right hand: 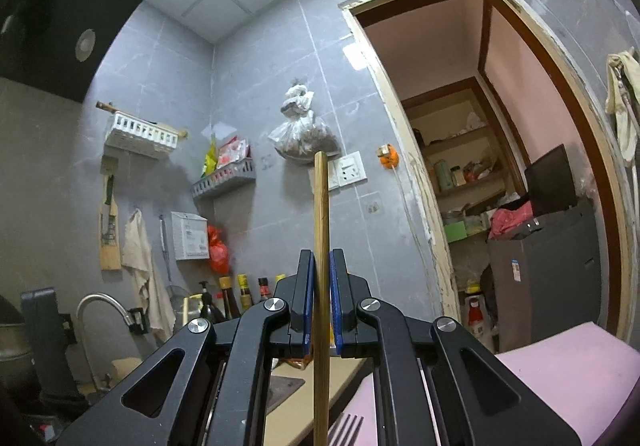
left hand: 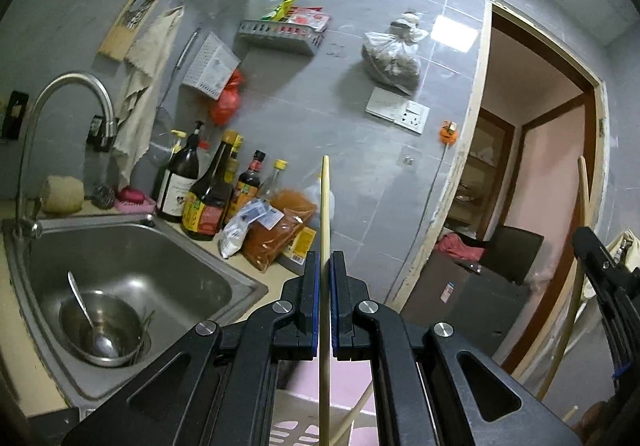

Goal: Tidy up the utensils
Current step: 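Lift both chopsticks with the left and right tools toward the holder, then open the left gripper over the holder while the right gripper releases its chopstick into it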

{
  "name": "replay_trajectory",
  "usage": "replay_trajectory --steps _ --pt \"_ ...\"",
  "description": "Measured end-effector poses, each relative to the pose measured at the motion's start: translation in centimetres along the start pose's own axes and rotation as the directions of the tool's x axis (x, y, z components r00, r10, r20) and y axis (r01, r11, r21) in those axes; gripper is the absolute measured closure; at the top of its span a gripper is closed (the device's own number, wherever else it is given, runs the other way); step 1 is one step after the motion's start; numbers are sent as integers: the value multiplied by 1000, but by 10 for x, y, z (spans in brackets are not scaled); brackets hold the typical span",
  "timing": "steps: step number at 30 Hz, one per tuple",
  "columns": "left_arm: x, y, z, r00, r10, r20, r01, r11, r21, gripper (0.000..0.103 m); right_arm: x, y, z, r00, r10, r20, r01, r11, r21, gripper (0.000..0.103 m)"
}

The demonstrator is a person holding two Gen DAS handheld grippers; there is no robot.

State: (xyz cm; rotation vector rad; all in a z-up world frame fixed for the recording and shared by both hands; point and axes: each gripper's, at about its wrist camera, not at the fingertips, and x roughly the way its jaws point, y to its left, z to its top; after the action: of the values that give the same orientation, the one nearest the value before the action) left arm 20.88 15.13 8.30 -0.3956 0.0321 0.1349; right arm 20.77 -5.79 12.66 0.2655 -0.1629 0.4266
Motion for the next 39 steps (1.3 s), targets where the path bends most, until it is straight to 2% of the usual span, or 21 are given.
replay_trajectory --steps 5,8,16,22,28,30,31,34,36,39 --pt "-3 -9 -12 999 47 1 -47 998 30 100 6 -4 -7 999 -27 -28 28 999 22 97" --pt "-5 -16 -18 999 47 -6 -47 997 66 100 7 -4 -10 999 -25 -45 25 1000 12 97" --pt "-9 -14 -27 996 7 -87 1 996 88 100 1 -6 -19 994 12 -111 -16 999 -29 97" --pt "-14 -16 -36 984 23 -178 -2 993 117 100 -1 -11 -23 969 75 -235 -84 996 -28 95" --pt "-21 -18 -36 977 -8 -214 31 994 103 99 -12 -12 -17 958 100 -269 -117 992 -48 93" --pt "-24 -19 -34 974 -13 -227 36 995 97 97 -16 -14 -13 958 103 -268 -120 992 -46 83" --pt "-26 -19 -33 973 -15 -230 37 995 95 93 -18 -15 -11 959 104 -265 -120 992 -44 79" --pt "-34 -22 -28 974 -27 -225 48 995 89 78 -29 -20 -2 964 99 -248 -115 992 -50 75" --pt "-40 -25 -24 977 -34 -213 54 995 89 75 -34 -24 4 965 96 -242 -110 993 -46 66" --pt "-49 -34 -17 977 -53 -208 75 992 99 67 -43 -32 12 969 84 -233 -98 994 -49 57"
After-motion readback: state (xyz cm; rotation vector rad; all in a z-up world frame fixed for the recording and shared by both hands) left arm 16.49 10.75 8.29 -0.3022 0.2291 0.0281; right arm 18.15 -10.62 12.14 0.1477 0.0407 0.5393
